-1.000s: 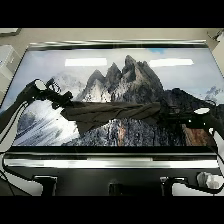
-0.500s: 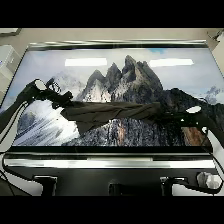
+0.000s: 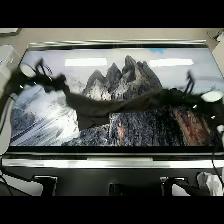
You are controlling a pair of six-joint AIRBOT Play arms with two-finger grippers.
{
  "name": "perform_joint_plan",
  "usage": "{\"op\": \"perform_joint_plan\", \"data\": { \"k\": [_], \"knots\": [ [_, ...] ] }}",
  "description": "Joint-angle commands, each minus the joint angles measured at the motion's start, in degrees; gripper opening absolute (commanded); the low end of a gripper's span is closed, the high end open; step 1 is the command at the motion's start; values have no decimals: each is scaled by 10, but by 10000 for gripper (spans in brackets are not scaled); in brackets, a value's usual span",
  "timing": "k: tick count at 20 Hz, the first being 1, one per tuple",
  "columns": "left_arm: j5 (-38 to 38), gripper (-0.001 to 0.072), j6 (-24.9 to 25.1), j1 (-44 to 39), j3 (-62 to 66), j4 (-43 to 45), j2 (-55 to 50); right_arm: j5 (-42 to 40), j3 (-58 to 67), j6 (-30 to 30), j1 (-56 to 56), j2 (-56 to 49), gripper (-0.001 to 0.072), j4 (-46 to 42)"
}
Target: Fold the clothes and pants, and hang the long-sleeved shirts on hangers.
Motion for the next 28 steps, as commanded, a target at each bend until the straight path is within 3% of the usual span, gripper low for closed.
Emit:
{"op": "perform_joint_plan", "data": {
  "k": [1, 3, 7, 9, 12, 14, 17, 21, 24, 28],
  "knots": [
    [-2, 23, 0, 18, 200, 4, 23, -83, 180, -10, 0, 42, 34, -32],
    [50, 23, -3, 34, 261, 4, 73, -95, 291, 5, 0, 42, 34, -67],
    [163, 23, 0, 64, 165, 5, 268, -40, 449, 38, 0, 50, 34, -93],
    [123, 23, 0, 70, 139, 33, 355, 25, 499, 64, 0, 73, 34, -108],
    [-13, 23, -3, 71, 139, 65, 444, 127, 513, 90, 0, 133, 34, -135],
    [-90, 23, -24, 71, 139, 65, 473, 177, 513, 155, 0, 161, 34, -166],
    [-137, 23, -44, 70, 113, 64, 458, 260, 495, 212, 0, 149, 35, -221],
    [-134, 23, -33, 69, -19, 64, 366, 315, 335, 208, 0, 62, 37, -202],
    [-77, 23, -5, 54, -145, 65, 244, 250, 151, 144, 1, -12, 37, -138],
    [20, 23, -2, 27, -196, 63, 44, 64, -40, 97, 0, -113, 36, -122]
  ]
}}
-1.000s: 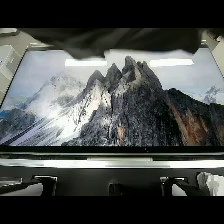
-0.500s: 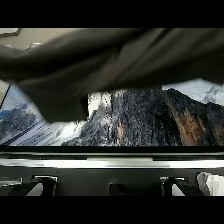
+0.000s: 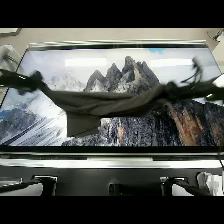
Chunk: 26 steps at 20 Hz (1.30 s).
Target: Fold the clothes and pants, and hang the long-sleeved shirts on hangers.
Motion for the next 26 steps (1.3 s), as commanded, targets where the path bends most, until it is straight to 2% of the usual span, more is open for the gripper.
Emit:
{"op": "perform_joint_plan", "data": {
  "k": [1, 6, 7, 8, 9, 10, 11, 14, 15, 19, 20, 25, 26],
  "knots": [
    [76, 23, 7, -20, -32, -2, -169, -146, -141, -37, 0, -92, 36, 23],
    [78, 30, 7, -25, 63, -35, -285, -249, -145, -36, 0, -159, 36, 78],
    [77, 99, 7, -25, 81, -42, -290, -260, -145, -36, 0, -158, 36, 98],
    [71, 252, 7, -25, 96, -41, -290, -265, -145, -36, 0, -158, 36, 123],
    [51, 439, 8, -24, 117, -41, -289, -263, -145, -36, 0, -158, 36, 142],
    [23, 564, 10, -22, 146, -40, -287, -255, -144, -37, 0, -158, 37, 156],
    [-8, 564, 14, -18, 176, -40, -286, -243, -140, -40, 0, -158, 67, 158],
    [-96, 564, 13, -3, 272, -40, -280, -202, -114, -45, -1, -143, 350, 155],
    [-123, 564, 11, 3, 302, -40, -278, -196, -106, -45, -1, -128, 382, 150],
    [-189, 564, -3, 32, 316, -30, -218, -169, -61, -12, -43, -47, 393, 95],
    [-200, 564, -3, 37, 310, -24, -198, -158, -54, -2, -64, -31, 415, 89],
    [-252, 563, -2, 48, 252, 30, -89, -35, -45, -1, -186, 16, 439, 75],
    [-254, 563, -1, 49, 232, 37, -69, -2, -45, -7, -199, 16, 503, 71]
  ]
}}
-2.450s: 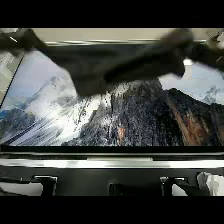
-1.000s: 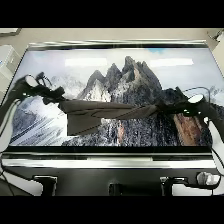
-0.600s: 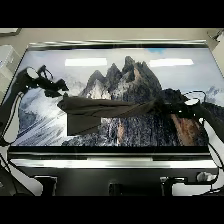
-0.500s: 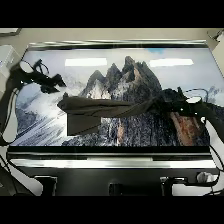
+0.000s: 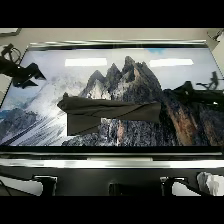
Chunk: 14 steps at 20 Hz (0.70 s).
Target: Fold the clothes and pants, and hang the long-sleeved shirts on hangers.
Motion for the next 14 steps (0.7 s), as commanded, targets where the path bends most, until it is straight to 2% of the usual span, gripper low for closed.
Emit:
{"op": "perform_joint_plan", "data": {
  "k": [1, 5, 11, 14],
  "knots": [
    [-32, 563, 0, 7, -59, 34, 78, 112, 4, -10, -58, 18, 588, -24],
    [-31, 555, -2, 10, -168, 32, 158, 91, -14, -16, -57, -3, 597, -40],
    [-24, 555, -2, 10, -290, 32, 240, 134, -64, -110, -54, -117, 597, 49],
    [-20, 555, -2, 10, -302, 31, 247, 105, -91, -134, -15, -146, 596, 46]
  ]
}}
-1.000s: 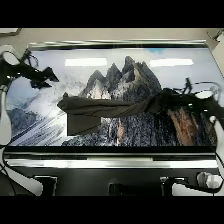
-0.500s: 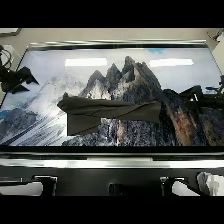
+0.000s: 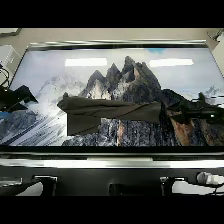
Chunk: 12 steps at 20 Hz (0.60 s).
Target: Fold the clothes and pants, and hang the long-sleeved shirts on hangers.
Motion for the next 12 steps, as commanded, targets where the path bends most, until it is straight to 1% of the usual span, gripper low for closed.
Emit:
{"op": "perform_joint_plan", "data": {
  "k": [1, 4, 5, 6, 7, 8, 9, 10, 11, 12],
  "knots": [
    [8, 555, 0, 0, -25, 0, 16, -25, -29, -39, 47, -40, 596, 10],
    [9, 555, 0, 0, -25, 0, 16, -82, -29, -33, 104, -61, 594, -9],
    [9, 555, 0, 0, -25, 0, 16, -95, -29, -24, 114, -67, 583, -16],
    [9, 555, 0, 0, -25, 0, 16, -102, -29, -17, 121, -73, 544, -20],
    [9, 555, 0, 0, -25, 0, 16, -105, -29, -18, 124, -79, 520, -20],
    [9, 555, 0, 0, -25, 0, 16, -109, -29, -18, 126, -83, 463, -20],
    [9, 555, 0, 0, -25, 0, 16, -111, -29, -18, 126, -85, 357, -19],
    [9, 555, 0, 0, -25, 0, 16, -113, -29, -21, 126, -84, 226, -16],
    [9, 555, 0, 0, -25, 0, 15, -110, -29, -31, 126, -83, 109, -12],
    [13, 555, 0, 0, -25, 0, 15, -104, -29, -38, 126, -80, 38, -7]
  ]
}}
